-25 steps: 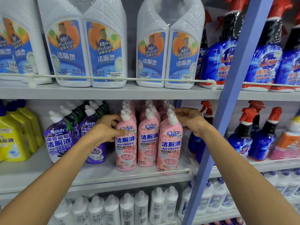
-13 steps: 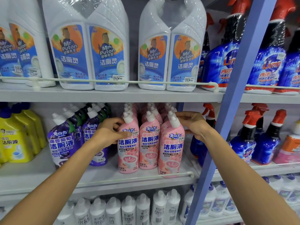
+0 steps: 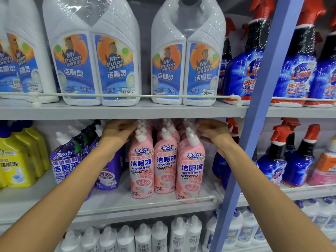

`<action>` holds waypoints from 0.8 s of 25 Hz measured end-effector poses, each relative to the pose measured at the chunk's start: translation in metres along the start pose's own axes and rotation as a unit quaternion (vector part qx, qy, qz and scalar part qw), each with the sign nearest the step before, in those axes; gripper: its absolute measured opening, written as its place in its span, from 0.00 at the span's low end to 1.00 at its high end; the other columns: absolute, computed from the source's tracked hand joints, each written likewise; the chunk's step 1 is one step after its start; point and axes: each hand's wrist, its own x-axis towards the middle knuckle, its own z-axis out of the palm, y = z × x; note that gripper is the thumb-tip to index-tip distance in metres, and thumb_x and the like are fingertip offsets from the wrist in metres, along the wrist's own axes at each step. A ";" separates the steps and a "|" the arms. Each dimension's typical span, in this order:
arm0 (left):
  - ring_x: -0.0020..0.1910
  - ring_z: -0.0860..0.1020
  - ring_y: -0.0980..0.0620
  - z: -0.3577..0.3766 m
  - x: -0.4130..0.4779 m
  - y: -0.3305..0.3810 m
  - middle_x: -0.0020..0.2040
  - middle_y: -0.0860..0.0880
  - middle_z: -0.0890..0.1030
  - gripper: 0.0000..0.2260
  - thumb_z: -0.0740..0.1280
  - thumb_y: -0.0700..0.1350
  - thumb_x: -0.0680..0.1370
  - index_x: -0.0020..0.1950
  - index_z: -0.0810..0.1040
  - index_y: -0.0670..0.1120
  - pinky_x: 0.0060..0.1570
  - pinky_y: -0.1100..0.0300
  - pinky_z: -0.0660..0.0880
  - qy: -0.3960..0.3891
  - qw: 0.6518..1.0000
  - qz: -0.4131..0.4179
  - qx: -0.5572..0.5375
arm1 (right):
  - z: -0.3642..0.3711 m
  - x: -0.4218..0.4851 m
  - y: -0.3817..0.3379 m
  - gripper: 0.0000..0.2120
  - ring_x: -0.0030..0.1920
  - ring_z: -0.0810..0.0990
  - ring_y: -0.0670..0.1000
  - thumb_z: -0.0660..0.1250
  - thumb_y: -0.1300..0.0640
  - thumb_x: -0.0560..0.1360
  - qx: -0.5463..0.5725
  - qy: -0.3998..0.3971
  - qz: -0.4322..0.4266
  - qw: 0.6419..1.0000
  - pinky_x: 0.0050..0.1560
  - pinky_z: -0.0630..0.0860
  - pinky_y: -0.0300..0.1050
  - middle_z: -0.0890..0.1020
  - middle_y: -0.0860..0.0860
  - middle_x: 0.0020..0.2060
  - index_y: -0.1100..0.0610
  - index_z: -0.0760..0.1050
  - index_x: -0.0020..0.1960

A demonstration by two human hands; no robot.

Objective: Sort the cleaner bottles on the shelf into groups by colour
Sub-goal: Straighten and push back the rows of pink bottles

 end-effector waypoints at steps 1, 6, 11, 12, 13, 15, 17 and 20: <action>0.55 0.83 0.41 0.003 0.008 0.001 0.53 0.42 0.85 0.09 0.73 0.47 0.78 0.54 0.82 0.44 0.57 0.44 0.81 0.018 1.000 -0.014 -0.006 | 0.002 0.007 -0.003 0.07 0.53 0.85 0.55 0.77 0.58 0.73 -0.010 0.020 -0.009 1.000 0.55 0.83 0.51 0.87 0.53 0.50 0.53 0.83 0.50; 0.49 0.80 0.50 0.016 0.031 0.001 0.51 0.47 0.83 0.10 0.72 0.43 0.78 0.59 0.81 0.46 0.47 0.57 0.77 -0.065 0.992 -0.111 0.009 | 0.013 0.024 -0.006 0.05 0.47 0.81 0.52 0.76 0.57 0.74 -0.126 -0.016 -0.003 0.992 0.58 0.81 0.52 0.84 0.51 0.46 0.53 0.83 0.48; 0.44 0.81 0.50 0.006 0.039 -0.002 0.49 0.47 0.85 0.10 0.75 0.42 0.76 0.57 0.83 0.46 0.45 0.58 0.77 -0.096 0.989 -0.111 0.024 | 0.012 0.024 0.001 0.13 0.41 0.80 0.44 0.76 0.59 0.75 -0.075 -0.049 0.006 0.996 0.42 0.78 0.36 0.83 0.48 0.45 0.57 0.83 0.59; 0.46 0.82 0.50 0.003 0.041 -0.004 0.51 0.46 0.86 0.11 0.75 0.42 0.75 0.57 0.84 0.46 0.46 0.57 0.78 -0.103 0.989 -0.105 0.025 | 0.010 0.025 0.001 0.13 0.42 0.80 0.44 0.76 0.59 0.75 -0.073 -0.058 0.009 0.996 0.42 0.78 0.36 0.83 0.49 0.46 0.57 0.83 0.59; 0.48 0.83 0.50 0.001 0.042 -0.007 0.52 0.46 0.86 0.11 0.75 0.42 0.75 0.57 0.84 0.45 0.47 0.57 0.79 -0.110 0.988 -0.103 0.022 | 0.009 0.027 0.001 0.13 0.43 0.80 0.44 0.76 0.59 0.75 -0.073 -0.066 0.015 0.995 0.43 0.78 0.38 0.84 0.49 0.47 0.57 0.83 0.59; 0.50 0.83 0.50 -0.003 0.044 -0.010 0.55 0.45 0.86 0.10 0.74 0.41 0.77 0.57 0.84 0.46 0.47 0.58 0.80 -0.128 0.987 -0.100 0.022 | 0.008 0.030 0.001 0.12 0.44 0.80 0.46 0.75 0.59 0.75 -0.074 -0.079 0.025 0.994 0.44 0.79 0.40 0.84 0.49 0.46 0.56 0.83 0.59; 0.50 0.83 0.51 -0.004 0.044 -0.012 0.55 0.45 0.86 0.11 0.75 0.41 0.76 0.58 0.84 0.46 0.43 0.59 0.79 -0.130 0.986 -0.096 0.027 | 0.009 0.033 0.001 0.11 0.44 0.80 0.47 0.75 0.59 0.76 -0.083 -0.088 0.028 0.992 0.44 0.79 0.41 0.83 0.48 0.43 0.56 0.83 0.58; 0.51 0.84 0.50 0.000 0.047 -0.017 0.54 0.45 0.86 0.16 0.78 0.43 0.73 0.59 0.84 0.45 0.45 0.57 0.80 -0.117 0.990 -0.080 0.028 | 0.010 0.035 0.001 0.11 0.42 0.79 0.46 0.74 0.61 0.76 -0.088 -0.090 0.019 0.992 0.44 0.79 0.42 0.83 0.48 0.42 0.57 0.83 0.58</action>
